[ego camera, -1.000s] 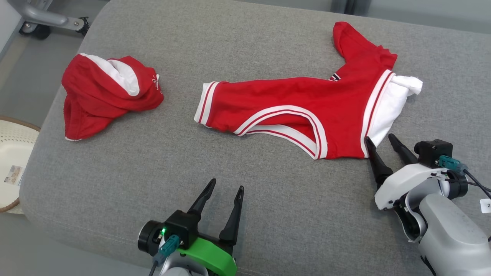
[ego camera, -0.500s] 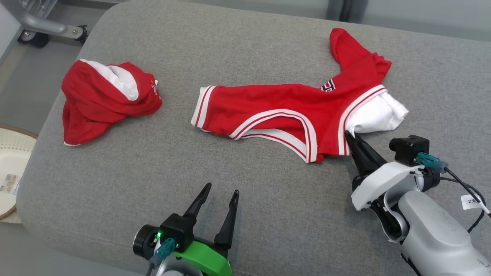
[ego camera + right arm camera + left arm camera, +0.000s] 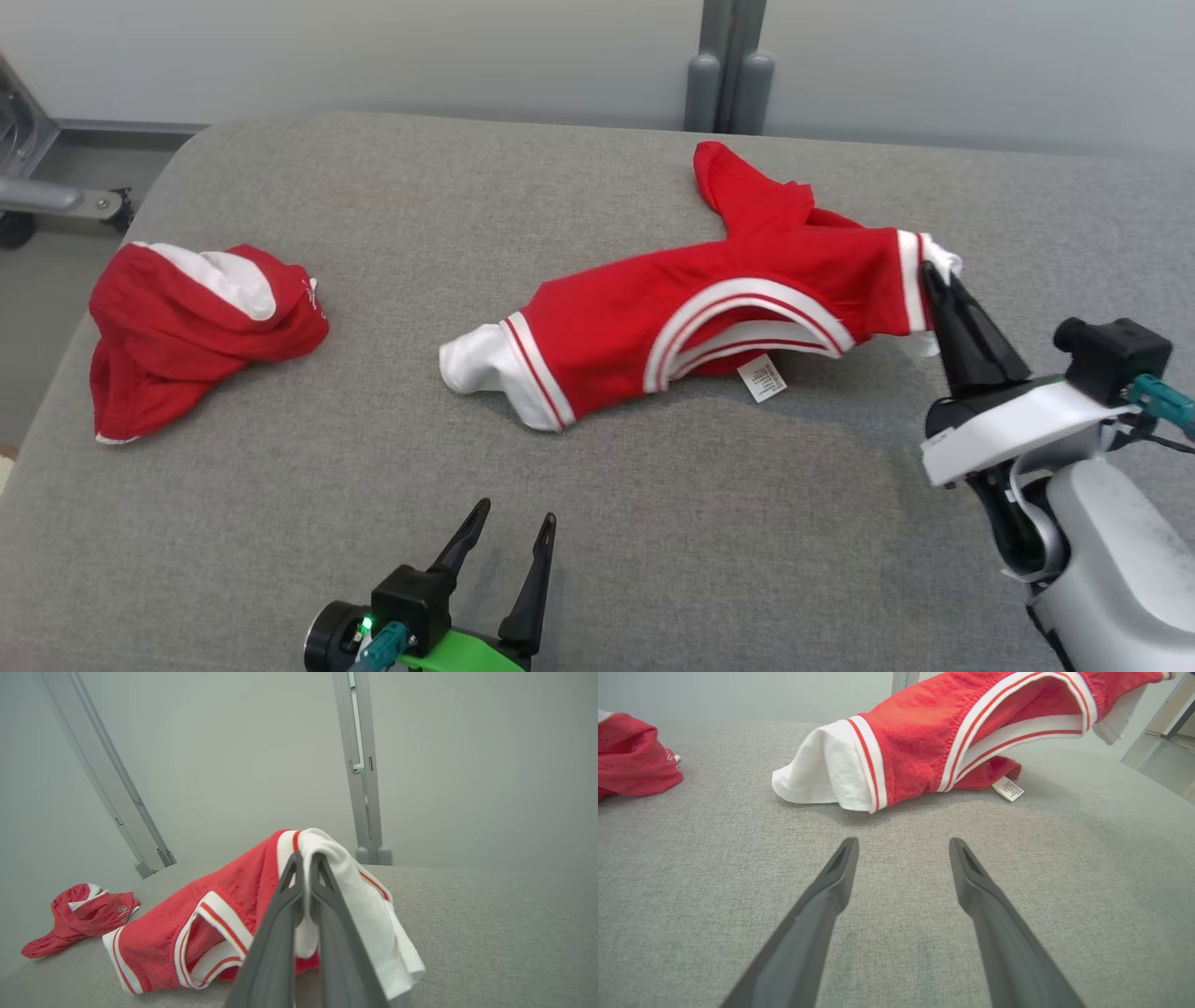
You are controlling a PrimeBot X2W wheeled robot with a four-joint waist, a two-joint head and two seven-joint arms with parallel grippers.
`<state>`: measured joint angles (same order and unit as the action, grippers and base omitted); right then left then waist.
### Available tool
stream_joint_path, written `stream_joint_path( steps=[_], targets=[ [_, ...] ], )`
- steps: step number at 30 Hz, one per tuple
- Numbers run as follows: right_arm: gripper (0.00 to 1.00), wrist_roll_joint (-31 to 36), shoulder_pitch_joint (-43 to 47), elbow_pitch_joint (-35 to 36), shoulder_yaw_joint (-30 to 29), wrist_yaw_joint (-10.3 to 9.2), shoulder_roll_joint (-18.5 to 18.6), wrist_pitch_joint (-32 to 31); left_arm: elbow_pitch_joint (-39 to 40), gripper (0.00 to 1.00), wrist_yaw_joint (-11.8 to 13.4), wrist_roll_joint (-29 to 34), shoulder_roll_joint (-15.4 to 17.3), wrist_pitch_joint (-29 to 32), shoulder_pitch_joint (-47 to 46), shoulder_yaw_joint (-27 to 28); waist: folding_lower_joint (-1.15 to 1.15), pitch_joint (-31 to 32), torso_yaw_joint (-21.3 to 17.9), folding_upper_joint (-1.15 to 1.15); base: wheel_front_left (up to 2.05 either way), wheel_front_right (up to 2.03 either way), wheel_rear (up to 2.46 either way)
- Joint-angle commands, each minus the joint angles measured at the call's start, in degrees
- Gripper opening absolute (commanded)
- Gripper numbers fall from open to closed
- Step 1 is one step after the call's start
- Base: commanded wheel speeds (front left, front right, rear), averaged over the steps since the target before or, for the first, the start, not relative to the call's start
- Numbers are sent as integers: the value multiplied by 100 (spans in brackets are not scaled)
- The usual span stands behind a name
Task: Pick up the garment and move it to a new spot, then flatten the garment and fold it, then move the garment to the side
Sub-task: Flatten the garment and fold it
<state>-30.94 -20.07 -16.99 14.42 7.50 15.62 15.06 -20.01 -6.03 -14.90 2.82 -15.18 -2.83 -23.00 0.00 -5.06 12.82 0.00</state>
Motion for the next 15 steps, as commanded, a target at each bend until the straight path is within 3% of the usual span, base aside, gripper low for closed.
stream_joint_path(
  steps=[1, 9, 12, 13, 14, 15],
  targets=[
    [0, 84, 104, -24, -154, -2, 128, 16, -3, 100, -19, 28, 15, 4, 76, 13, 0, 278, -316, 0, 0, 0, 0],
    [0, 516, -121, -939, -927, -2, 801, 17, -29, 100, -60, -49, 16, 4, 44, -74, 0, 188, -279, 0, 0, 0, 0],
    [0, 697, -319, -1746, -1031, -1, 839, 12, -63, 100, -66, -17, 16, 4, 24, -48, 0, 123, -225, 0, 0, 0, 0],
    [33, 722, -438, -2042, -992, -1, 808, -8, -90, 100, -67, -1, 16, 4, 37, -37, 0, 111, -209, 0, 0, 0, 0],
    [99, 785, -624, -2255, -963, -1, 816, -3, -105, 100, -69, 6, 15, 4, 43, -33, 0, 94, -191, 0, 0, 0, 0],
    [100, 850, -772, -2461, -905, -2, 838, 0, -121, 100, -71, 13, 15, 4, 40, -29, 0, 78, -174, 0, 0, 0, 0]
  ],
)
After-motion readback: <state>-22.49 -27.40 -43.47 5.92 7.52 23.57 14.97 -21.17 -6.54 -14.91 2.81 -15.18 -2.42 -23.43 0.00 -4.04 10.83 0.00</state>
